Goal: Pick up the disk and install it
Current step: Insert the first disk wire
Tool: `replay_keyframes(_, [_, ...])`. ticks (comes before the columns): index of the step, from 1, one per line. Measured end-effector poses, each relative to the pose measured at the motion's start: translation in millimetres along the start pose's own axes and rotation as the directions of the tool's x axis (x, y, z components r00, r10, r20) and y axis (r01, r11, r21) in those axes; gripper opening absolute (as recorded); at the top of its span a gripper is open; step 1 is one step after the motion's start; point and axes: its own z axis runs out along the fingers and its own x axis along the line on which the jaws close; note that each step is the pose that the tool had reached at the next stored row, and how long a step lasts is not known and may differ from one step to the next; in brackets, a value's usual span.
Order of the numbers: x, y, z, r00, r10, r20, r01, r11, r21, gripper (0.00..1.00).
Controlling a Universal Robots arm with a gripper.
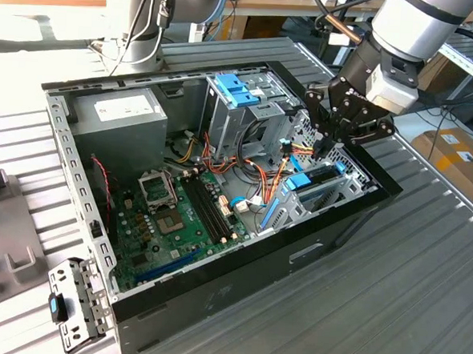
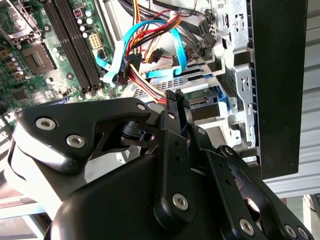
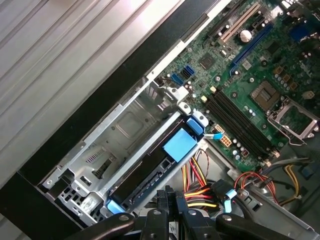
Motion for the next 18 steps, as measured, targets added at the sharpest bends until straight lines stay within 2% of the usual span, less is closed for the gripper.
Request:
replay_keyframes(9, [0.0,0.0,0.0,0.9992,0.04,-0.0001,-0.04,0.9992,0.002,0.17])
replay_keyframes(18, [0.0,0.0,0.1,0.9948,0.101,-0.0001,-0.101,0.9948,0.0052,0.17])
